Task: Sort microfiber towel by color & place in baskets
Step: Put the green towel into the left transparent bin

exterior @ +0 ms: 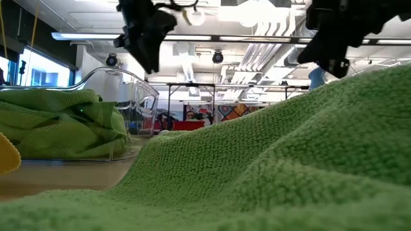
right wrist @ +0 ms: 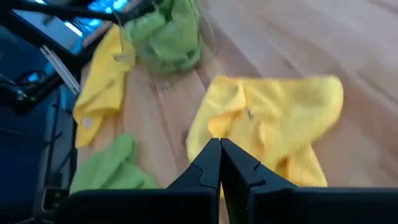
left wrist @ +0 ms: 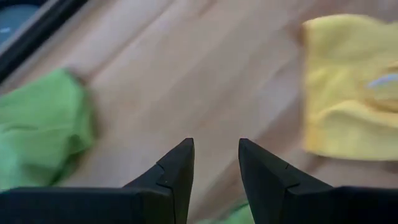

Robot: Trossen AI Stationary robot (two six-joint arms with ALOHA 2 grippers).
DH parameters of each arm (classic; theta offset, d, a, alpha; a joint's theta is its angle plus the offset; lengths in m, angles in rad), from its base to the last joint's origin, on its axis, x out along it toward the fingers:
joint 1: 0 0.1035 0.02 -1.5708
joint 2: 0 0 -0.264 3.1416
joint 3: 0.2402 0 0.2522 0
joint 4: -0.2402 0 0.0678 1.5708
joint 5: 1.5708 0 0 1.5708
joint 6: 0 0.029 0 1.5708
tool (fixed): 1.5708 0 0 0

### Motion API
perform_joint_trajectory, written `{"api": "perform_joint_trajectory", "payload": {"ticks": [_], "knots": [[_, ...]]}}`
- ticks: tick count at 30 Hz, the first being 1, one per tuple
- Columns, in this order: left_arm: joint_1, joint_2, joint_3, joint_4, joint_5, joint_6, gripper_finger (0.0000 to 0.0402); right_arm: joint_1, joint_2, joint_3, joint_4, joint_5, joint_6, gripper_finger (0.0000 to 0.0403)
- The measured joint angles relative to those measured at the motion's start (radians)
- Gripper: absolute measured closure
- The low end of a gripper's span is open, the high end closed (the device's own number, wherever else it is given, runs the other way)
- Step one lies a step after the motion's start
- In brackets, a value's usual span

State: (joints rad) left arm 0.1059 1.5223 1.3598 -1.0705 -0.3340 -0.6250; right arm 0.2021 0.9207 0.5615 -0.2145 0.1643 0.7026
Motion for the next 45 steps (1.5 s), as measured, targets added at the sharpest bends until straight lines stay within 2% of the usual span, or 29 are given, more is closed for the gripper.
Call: {"api": "perform_joint_trajectory", "payload": {"ticks": [6, 10, 19, 25, 33, 39, 45], "knots": [[0.127, -0.005, 0.0, -0.108, -0.101, 0.018, 0.028, -0.106, 0.0, 0.001, 0.03, -0.046, -0.055, 0.0403], [0.234, -0.011, 0.0, -0.133, -0.138, 0.099, 0.0259, -0.155, 0.0, 0.001, 0.03, -0.049, -0.029, 0.0403], [0.506, -0.013, -0.005, -0.102, -0.107, 0.261, 0.0201, -0.222, 0.0, 0.002, 0.045, -0.02, 0.021, 0.0403], [0.636, -0.013, -0.098, -0.057, -0.02, 0.184, 0.019, -0.268, 0.001, 0.002, 0.047, -0.015, 0.037, 0.0403], [0.742, -0.013, -0.326, 0.219, 0.209, 0.174, 0.019, -0.304, 0.001, 0.002, 0.072, -0.012, 0.06, 0.0403], [0.766, -0.012, -0.404, 0.271, 0.165, 0.178, 0.019, -0.307, 0.001, 0.002, 0.1, -0.007, 0.06, 0.0403], [0.773, -0.009, -0.47, 0.344, 0.167, 0.181, 0.0193, -0.307, 0.001, 0.002, 0.124, 0.017, 0.058, 0.0403]]}}
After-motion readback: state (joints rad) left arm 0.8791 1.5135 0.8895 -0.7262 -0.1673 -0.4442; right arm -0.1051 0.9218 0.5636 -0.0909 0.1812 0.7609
